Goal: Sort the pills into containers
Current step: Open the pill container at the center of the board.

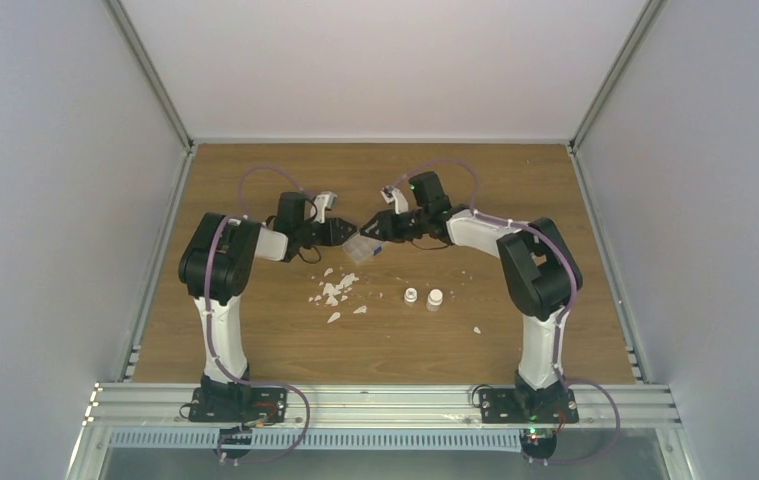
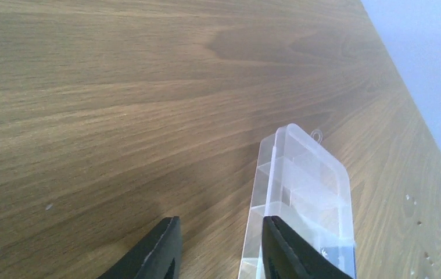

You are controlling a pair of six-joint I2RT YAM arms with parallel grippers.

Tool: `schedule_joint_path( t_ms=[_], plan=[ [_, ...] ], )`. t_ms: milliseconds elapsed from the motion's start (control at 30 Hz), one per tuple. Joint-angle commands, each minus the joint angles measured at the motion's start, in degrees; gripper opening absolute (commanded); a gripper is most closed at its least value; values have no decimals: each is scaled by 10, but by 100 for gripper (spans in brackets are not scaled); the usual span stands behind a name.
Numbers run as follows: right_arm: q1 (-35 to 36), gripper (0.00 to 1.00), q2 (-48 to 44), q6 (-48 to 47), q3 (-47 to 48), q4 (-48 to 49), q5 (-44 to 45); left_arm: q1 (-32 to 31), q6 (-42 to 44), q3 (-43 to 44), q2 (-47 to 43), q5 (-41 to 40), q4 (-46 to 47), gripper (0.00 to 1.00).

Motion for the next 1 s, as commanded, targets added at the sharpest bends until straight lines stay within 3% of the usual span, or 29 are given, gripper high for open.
schedule_joint_path(
  t_ms=[0, 167, 500, 633, 800, 967],
  plan=[
    [-30, 93, -30, -11, -65, -22, -3, -6, 39, -11, -18, 6, 0, 79],
    [-33, 83, -17, -39, -90, -67, 12, -18, 59, 5, -15, -23, -40, 56],
    [-34, 83, 40, -29, -81, -44, 11, -49, 77, 20, -20, -79, -69, 62],
    [-35, 77, 71, -7, -59, -24, 19, -52, 73, 21, -17, -66, -62, 62],
    [-36, 60, 66, 8, -23, -10, 15, -67, 82, 40, 3, -71, -83, 62],
    [-35, 60, 33, -4, 17, -40, 37, -73, 81, 53, 11, -65, -88, 62]
  ],
)
